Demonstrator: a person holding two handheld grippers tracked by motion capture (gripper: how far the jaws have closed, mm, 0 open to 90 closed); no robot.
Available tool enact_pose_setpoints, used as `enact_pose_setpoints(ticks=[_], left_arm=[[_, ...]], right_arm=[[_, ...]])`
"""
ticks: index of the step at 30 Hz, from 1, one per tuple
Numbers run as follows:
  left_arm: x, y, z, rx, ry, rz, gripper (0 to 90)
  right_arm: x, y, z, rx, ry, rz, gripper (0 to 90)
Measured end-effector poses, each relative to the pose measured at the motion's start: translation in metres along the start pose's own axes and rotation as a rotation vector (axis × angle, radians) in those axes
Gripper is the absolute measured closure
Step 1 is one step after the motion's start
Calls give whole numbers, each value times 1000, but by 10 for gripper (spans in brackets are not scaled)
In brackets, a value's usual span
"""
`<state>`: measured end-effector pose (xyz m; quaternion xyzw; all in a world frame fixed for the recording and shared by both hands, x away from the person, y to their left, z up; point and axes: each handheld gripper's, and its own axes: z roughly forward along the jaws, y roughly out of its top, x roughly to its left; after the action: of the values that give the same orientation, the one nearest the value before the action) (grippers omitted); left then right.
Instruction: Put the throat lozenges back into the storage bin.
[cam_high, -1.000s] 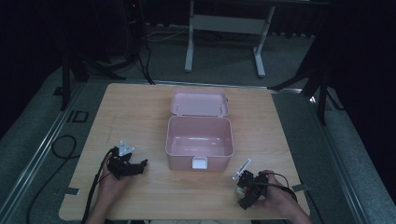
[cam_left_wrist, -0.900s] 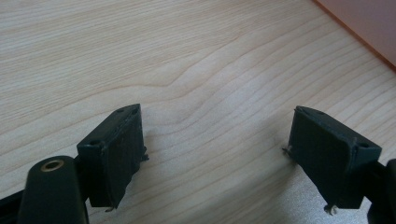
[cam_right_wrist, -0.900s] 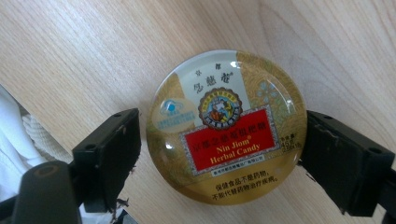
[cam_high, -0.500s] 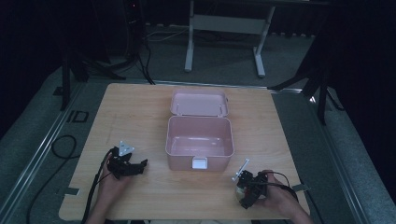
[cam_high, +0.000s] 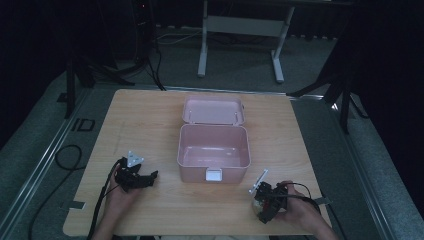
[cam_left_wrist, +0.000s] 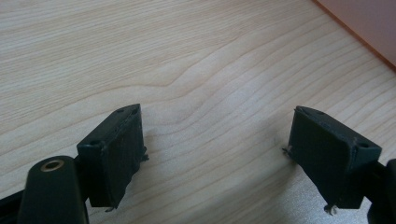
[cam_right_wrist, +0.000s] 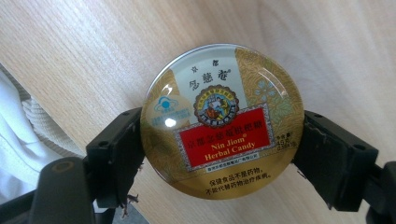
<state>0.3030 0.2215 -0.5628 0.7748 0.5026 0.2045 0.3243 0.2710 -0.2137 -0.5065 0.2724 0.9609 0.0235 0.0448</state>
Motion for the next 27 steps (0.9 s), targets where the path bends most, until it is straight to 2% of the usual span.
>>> enact_pose_setpoints(ticks=[6,8,11,14,27], left_arm=[[0,0,0,0,0,-1,188],[0,0,0,0,0,0,188],[0,0,0,0,0,0,188],[0,0,0,0,0,-1,188],[0,0,0,0,-1,0,187]], right_arm=[[-3,1,-11,-9,-4,0,204],[-8,1,-21,-28,-12,7,204],[-9,1,-23,-35,-14,8,204],[-14,2,-35,-59,-21,17,204],[-23,14,-50,-37,-42,-8,204]])
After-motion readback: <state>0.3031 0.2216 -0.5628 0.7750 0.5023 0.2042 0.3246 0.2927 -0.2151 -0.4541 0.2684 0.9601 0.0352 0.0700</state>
